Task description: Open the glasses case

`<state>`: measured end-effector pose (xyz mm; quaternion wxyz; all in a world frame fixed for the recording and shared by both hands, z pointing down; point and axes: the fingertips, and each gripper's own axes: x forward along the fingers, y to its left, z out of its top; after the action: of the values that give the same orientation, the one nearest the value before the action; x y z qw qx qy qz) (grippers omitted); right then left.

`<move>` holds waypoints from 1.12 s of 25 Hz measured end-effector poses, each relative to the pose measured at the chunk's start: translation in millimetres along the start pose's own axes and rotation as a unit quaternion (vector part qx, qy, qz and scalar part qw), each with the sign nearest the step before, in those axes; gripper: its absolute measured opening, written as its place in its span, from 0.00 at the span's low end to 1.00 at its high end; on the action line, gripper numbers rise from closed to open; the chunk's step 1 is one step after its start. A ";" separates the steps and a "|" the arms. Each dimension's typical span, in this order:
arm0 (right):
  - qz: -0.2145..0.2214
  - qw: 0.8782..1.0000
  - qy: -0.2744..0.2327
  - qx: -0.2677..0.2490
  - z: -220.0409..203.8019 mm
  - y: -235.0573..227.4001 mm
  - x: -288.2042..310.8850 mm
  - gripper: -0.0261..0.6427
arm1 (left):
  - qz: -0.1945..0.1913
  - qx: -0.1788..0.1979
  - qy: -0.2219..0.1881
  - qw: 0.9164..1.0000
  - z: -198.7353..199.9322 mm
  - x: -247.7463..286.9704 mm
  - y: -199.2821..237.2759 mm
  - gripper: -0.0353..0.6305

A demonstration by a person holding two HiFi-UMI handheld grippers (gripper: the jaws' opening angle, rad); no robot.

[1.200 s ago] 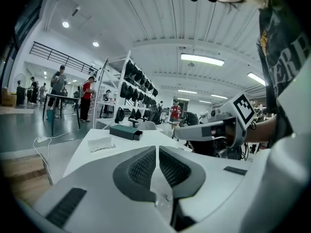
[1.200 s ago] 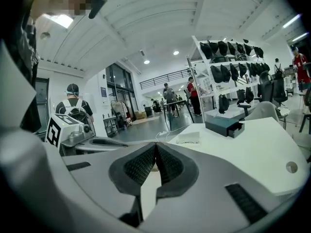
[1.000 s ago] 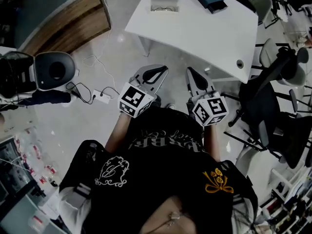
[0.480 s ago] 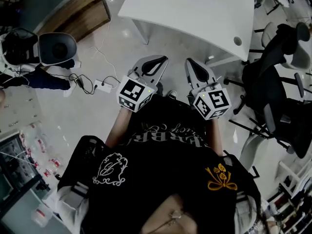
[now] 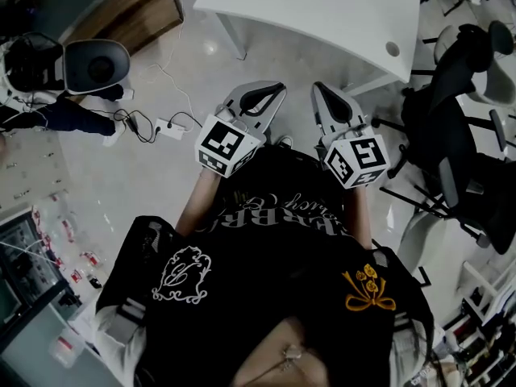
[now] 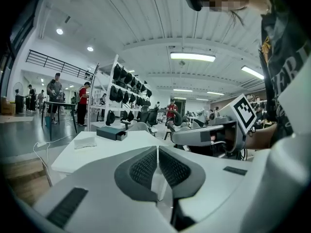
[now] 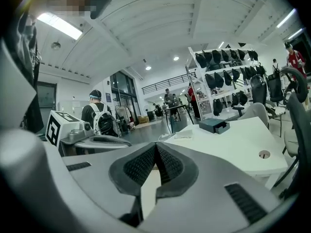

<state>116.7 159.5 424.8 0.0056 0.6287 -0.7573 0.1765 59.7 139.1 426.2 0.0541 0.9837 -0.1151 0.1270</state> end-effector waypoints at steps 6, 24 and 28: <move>0.008 1.000 0.006 -0.015 3.9 6.4 -4.0 0.06 | -0.003 0.007 -0.001 1.000 6.9 -2.9 -7.6 0.09; 0.008 1.000 0.012 -0.009 2.5 8.5 -10.5 0.06 | -0.011 0.014 0.000 1.000 5.4 -1.8 -15.6 0.09; 0.007 1.000 0.015 -0.011 -0.1 13.4 -11.6 0.06 | -0.012 0.015 0.002 1.000 3.1 -7.2 -17.4 0.09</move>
<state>106.4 172.6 418.8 0.0227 0.6202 -0.7636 0.1781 57.9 156.9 420.0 0.0407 0.9855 -0.1016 0.1299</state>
